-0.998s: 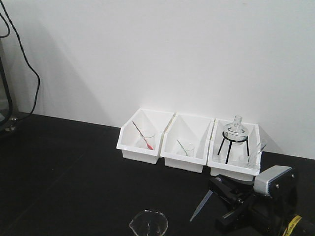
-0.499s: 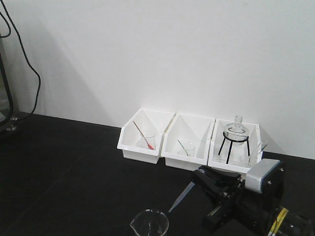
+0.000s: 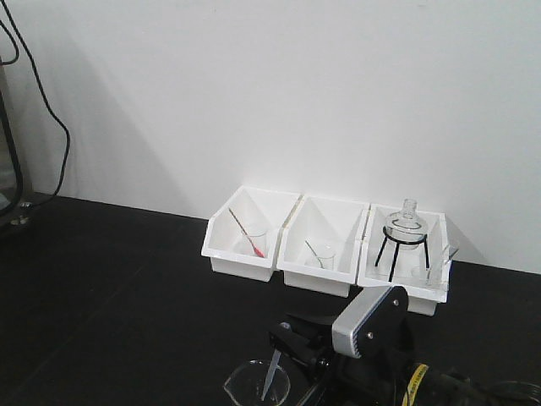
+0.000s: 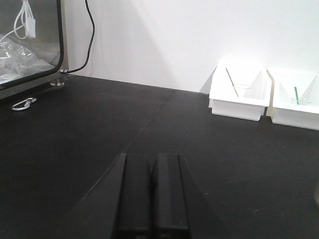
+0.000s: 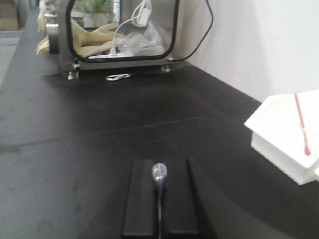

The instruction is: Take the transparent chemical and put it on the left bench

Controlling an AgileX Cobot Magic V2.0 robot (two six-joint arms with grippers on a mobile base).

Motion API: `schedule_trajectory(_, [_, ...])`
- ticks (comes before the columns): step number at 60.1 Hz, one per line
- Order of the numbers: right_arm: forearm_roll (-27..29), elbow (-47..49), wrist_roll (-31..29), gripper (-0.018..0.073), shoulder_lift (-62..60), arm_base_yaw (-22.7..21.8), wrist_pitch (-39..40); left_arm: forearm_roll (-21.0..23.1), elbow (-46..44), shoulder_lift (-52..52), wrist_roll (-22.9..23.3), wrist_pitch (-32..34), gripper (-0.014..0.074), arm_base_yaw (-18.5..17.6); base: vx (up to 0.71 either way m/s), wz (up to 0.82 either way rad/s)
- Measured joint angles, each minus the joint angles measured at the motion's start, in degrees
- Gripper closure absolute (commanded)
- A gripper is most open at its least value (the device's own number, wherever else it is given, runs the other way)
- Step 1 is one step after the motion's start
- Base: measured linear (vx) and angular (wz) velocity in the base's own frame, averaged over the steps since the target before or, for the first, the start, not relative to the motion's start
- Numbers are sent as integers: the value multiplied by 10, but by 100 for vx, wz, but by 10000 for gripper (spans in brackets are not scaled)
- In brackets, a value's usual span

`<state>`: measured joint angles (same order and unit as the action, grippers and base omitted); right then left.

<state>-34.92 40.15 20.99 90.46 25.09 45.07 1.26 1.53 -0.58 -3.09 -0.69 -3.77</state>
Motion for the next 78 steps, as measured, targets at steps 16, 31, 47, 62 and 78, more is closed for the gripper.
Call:
schedule_trajectory(16, [20,0,-13,526,26,0,-13,0,0,0,0,0,600,0,0,0])
schedule_trajectory(31, [13,0,41,274,37,0,-16,0,0,0,0,0,600,0,0,0])
schedule_trajectory(47, [12,0,47,-55,37,0,-8,0,0,0,0,0,600,0,0,0])
schedule_trajectory(62, [20,-29,49,-19,-12,0,-5,0,0,0,0,0,600,0,0,0])
schedule_trajectory(78, [167,-172,-62,39,-164,0,-16,0,0,0,0,0,600,0,0,0])
